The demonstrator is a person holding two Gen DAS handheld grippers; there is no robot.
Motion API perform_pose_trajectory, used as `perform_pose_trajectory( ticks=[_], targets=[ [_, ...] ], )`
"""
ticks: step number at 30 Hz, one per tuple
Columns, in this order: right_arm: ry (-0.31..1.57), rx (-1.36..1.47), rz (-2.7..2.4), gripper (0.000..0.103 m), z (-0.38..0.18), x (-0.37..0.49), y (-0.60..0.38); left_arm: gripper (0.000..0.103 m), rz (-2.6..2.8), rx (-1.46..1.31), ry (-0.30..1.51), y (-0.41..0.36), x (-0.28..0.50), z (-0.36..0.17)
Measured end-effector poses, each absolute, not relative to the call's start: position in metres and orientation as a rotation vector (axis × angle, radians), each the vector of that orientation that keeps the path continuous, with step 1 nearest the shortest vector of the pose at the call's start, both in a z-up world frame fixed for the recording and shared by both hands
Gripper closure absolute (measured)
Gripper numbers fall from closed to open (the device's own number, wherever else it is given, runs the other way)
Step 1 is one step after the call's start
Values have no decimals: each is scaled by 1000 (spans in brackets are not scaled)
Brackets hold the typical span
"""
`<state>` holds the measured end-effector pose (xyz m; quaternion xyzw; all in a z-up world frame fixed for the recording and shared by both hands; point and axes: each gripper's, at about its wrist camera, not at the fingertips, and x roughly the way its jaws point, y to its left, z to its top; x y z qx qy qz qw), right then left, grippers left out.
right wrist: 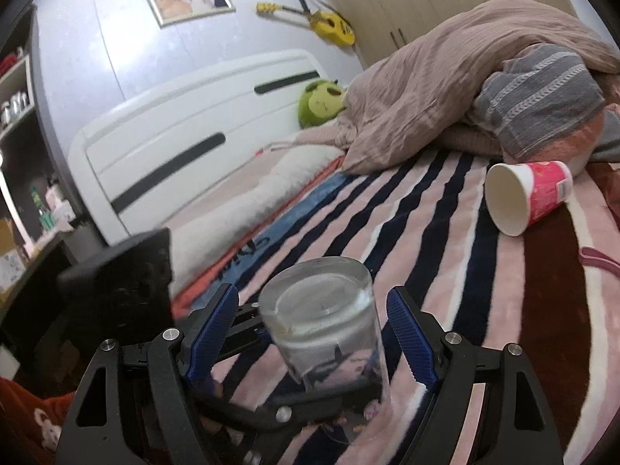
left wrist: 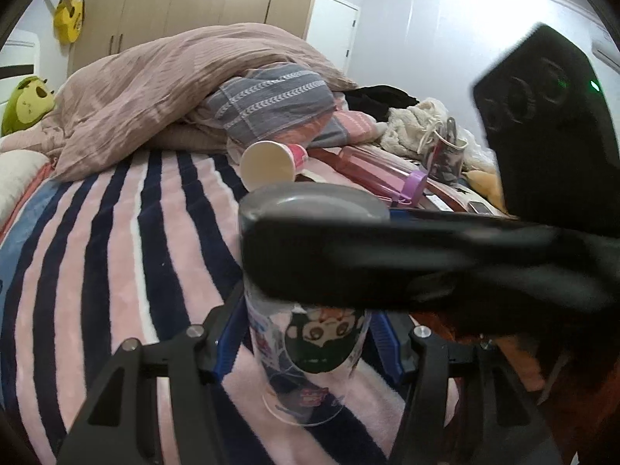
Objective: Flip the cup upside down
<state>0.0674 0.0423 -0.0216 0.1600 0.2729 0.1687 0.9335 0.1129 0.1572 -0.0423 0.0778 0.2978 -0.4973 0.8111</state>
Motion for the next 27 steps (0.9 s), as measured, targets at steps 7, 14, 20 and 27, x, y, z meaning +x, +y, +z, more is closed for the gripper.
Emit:
perform_pose_trajectory(
  ticks=[7, 14, 20, 27],
  targets=[
    [500, 211, 269, 46, -16, 73, 63, 47, -1075, 141, 601, 167, 126, -33],
    [428, 185, 277, 46, -9, 90, 80, 46, -1026, 197, 554, 179, 145, -33],
    [461, 100, 265, 46, -19, 87, 94, 42, -1038, 169, 611, 181, 147, -45],
    [460, 52, 255, 46, -20, 87, 105, 38, -1029, 121, 656, 188, 149, -47]
  ],
)
